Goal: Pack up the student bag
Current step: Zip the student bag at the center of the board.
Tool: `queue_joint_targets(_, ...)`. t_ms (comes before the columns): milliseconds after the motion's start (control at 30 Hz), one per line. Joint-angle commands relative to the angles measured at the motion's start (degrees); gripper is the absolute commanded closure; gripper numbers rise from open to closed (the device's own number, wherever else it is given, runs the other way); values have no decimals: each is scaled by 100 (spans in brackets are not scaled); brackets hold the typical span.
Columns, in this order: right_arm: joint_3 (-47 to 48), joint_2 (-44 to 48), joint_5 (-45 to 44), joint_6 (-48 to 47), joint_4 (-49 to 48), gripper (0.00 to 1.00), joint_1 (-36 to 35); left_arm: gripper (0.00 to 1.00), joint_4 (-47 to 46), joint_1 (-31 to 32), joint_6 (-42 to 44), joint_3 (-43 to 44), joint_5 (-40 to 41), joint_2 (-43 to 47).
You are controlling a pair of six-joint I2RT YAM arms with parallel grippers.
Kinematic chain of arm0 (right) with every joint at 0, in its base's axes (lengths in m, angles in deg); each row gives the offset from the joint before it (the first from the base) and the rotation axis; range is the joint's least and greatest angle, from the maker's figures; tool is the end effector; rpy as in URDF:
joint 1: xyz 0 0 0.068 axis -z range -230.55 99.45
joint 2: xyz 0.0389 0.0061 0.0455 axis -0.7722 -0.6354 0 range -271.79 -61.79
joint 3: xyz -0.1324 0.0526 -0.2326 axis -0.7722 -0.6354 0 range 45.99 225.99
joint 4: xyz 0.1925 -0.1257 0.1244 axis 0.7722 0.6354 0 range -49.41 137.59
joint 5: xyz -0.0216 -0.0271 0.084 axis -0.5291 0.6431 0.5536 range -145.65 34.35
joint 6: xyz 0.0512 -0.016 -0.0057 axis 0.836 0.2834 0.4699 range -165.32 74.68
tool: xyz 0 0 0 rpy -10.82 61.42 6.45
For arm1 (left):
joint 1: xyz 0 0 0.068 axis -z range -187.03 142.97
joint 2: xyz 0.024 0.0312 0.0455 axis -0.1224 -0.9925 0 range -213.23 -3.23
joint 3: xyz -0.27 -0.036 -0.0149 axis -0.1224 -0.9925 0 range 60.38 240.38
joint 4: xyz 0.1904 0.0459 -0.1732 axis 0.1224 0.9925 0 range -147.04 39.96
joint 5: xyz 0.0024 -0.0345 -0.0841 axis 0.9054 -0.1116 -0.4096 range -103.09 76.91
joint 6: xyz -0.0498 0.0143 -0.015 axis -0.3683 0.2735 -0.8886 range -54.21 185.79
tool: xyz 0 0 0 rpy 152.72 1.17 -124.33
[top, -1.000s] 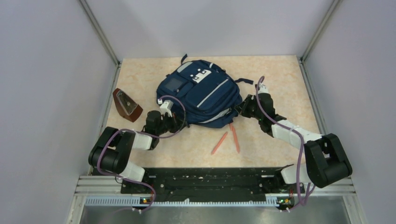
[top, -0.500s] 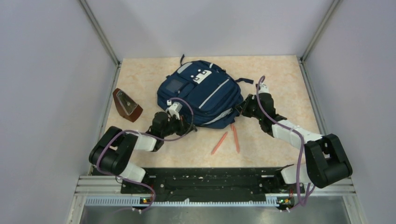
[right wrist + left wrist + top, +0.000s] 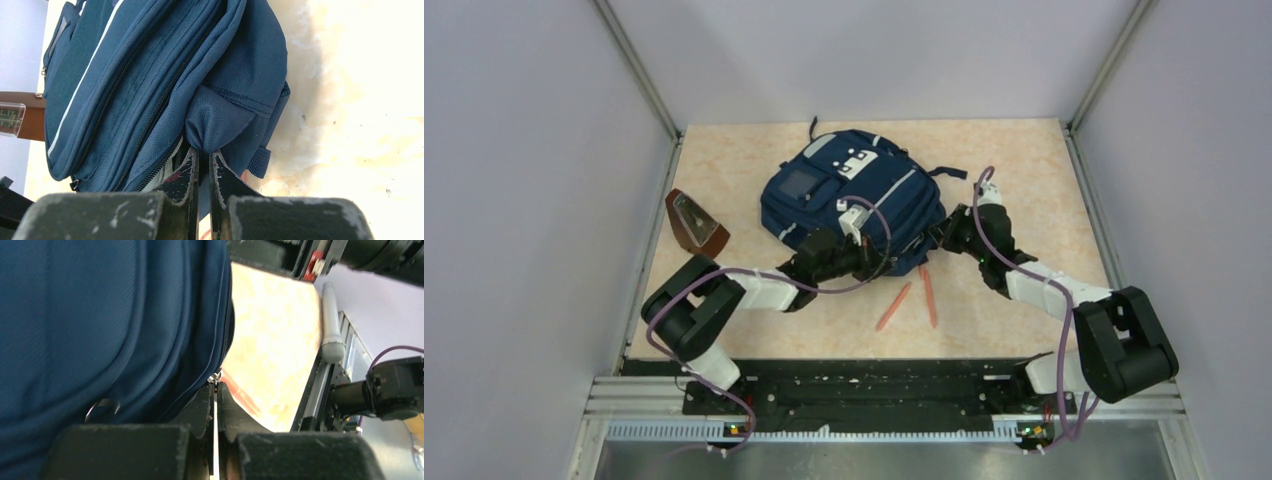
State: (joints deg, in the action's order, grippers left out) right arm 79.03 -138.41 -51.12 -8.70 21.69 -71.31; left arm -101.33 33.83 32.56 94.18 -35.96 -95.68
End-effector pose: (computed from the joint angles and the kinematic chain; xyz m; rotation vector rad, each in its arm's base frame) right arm 0.2581 0.1008 0.1991 0.2340 2.0608 0.7100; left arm 0.2281 -0.2155 0.1728 0.4402 1.9470 -1.2409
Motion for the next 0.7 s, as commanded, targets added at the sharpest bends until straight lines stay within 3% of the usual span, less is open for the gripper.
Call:
queue_joint_targets(0,-4,26,38,70,-782,100,-147,100,-700,343,-354,734,252,-394)
queue_joint_targets(167,3,25,-44,-28,-694,100,-210,100,-837,488,-363,1065,338,-795)
queue_joint_targets(300,91,208,-221,-265,-360,100,-213,99,-632,484,-162,881,600,-608)
queue_joint_targets(333,129,267,-284,-337,-223,96,-210,91,-489,476,-51,841,667,-521)
queue_joint_targets(400,203,400,-409,-449,69,70,-210,66,7,480,207,793,824,-259)
queue_joint_targets(467,243,595,-436,-537,371,43,-214,51,526,478,418,763,1022,-16)
queue_joint_targets(533,258,797,-436,-619,617,34,-214,47,834,477,506,581,1302,246)
queue_joint_targets(667,38,1276,-255,-631,895,27,-211,38,787,476,340,43,1527,707)
